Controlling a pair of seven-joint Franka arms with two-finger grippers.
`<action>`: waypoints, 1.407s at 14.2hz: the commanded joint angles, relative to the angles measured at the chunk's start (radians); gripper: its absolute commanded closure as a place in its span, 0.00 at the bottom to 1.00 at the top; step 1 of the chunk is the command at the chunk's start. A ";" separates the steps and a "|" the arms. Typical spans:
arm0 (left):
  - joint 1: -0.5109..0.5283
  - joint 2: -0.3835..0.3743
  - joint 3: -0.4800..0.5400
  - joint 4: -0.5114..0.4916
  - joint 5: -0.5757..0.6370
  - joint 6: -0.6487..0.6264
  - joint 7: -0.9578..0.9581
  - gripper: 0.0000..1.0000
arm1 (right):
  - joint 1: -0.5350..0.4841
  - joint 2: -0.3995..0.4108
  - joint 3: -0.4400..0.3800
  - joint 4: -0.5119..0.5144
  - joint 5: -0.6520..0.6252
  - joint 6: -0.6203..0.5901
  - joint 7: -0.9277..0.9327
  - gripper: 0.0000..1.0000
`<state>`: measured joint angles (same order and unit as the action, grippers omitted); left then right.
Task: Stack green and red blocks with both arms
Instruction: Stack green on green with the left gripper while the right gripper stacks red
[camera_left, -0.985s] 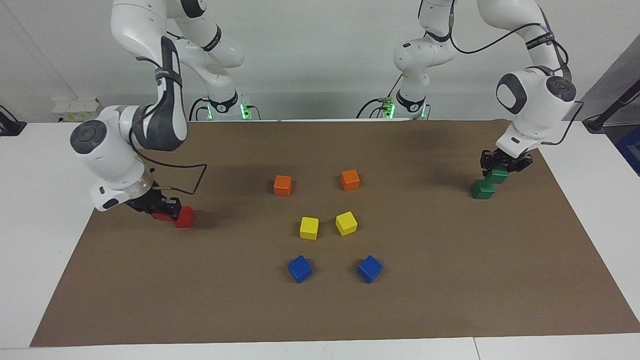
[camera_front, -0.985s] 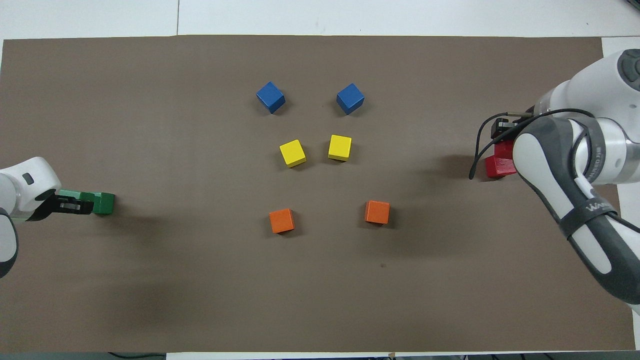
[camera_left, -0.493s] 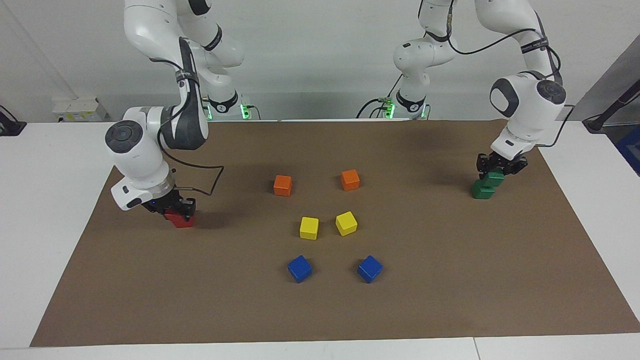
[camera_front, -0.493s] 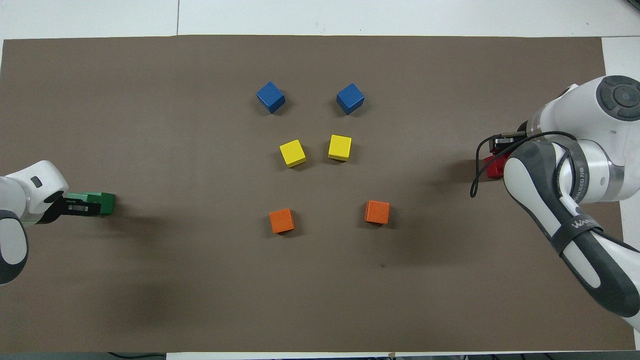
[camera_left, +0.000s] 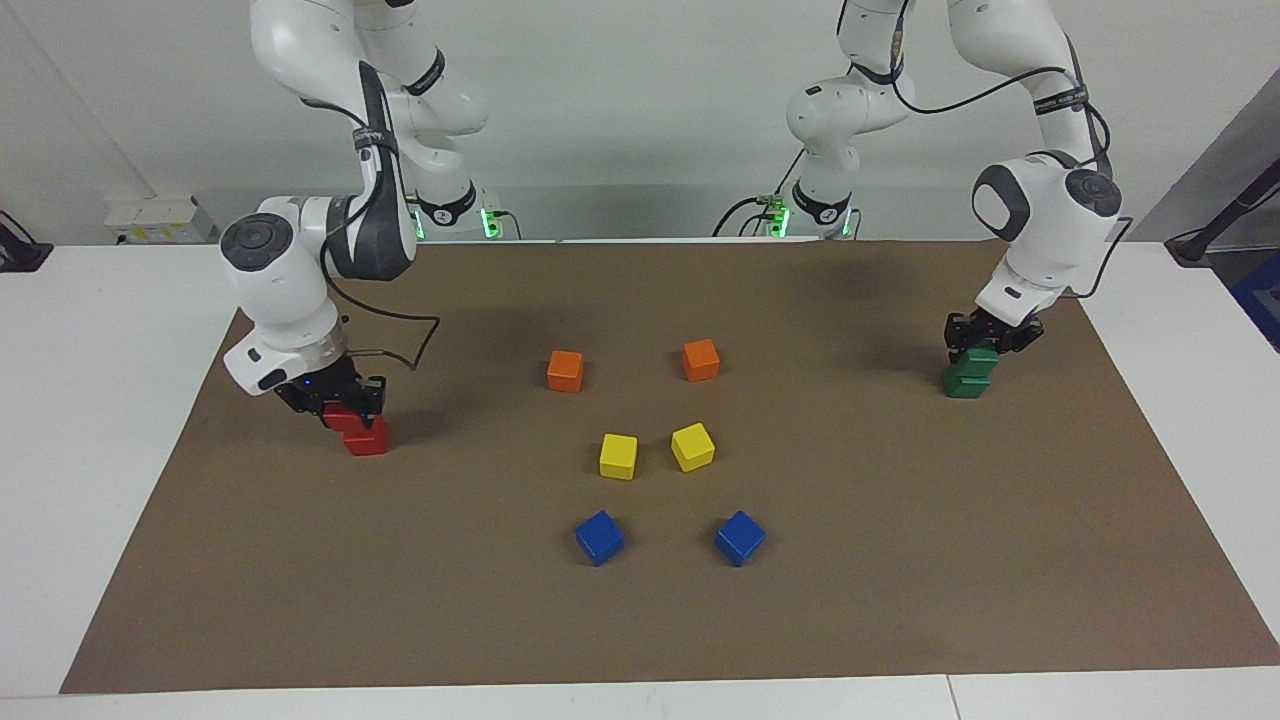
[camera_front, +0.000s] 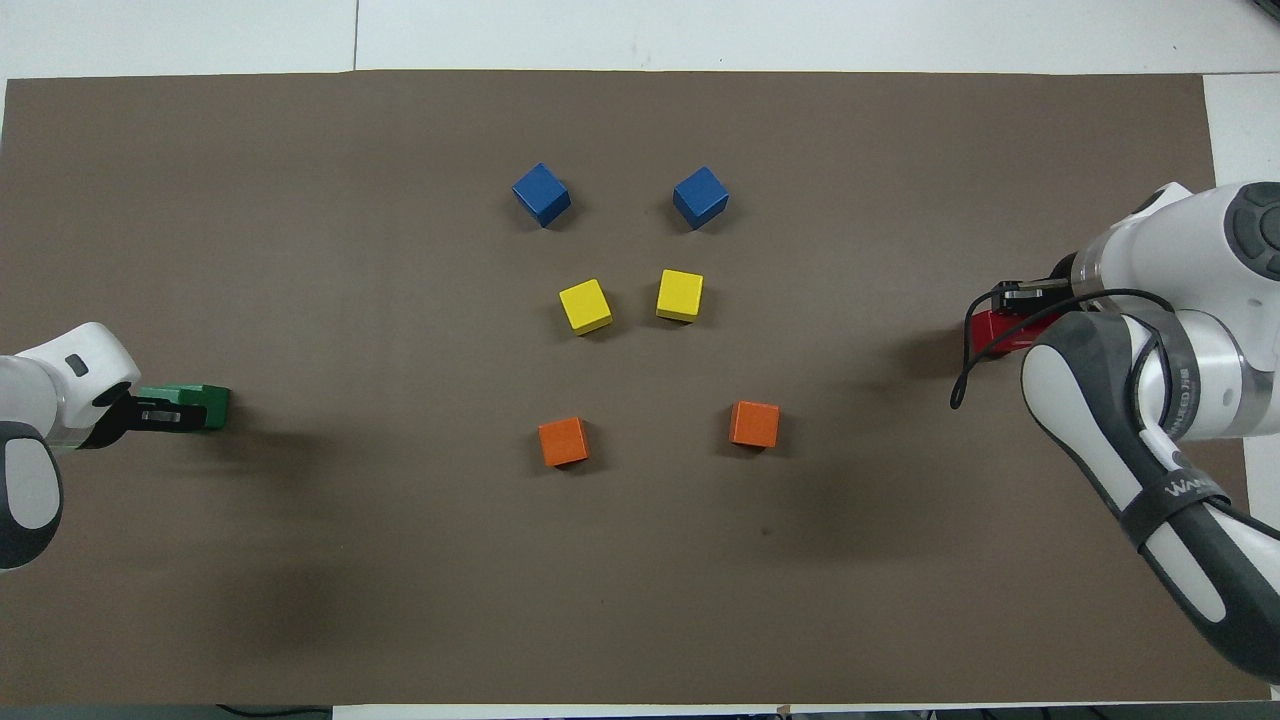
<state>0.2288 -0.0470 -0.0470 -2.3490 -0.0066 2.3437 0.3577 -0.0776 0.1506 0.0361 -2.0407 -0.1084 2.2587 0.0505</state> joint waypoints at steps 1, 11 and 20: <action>0.014 -0.008 -0.007 -0.029 -0.018 0.045 -0.002 1.00 | -0.022 -0.049 0.010 -0.073 -0.005 0.056 -0.021 1.00; 0.012 0.010 -0.007 -0.032 -0.018 0.082 0.041 0.30 | -0.050 -0.034 0.010 -0.098 0.116 0.131 -0.213 1.00; 0.014 0.019 -0.007 0.017 -0.016 0.043 0.086 0.00 | -0.050 0.004 0.010 -0.093 0.133 0.165 -0.278 1.00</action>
<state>0.2288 -0.0376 -0.0478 -2.3574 -0.0107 2.4018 0.4146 -0.1219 0.1448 0.0438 -2.1233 -0.0006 2.3875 -0.1861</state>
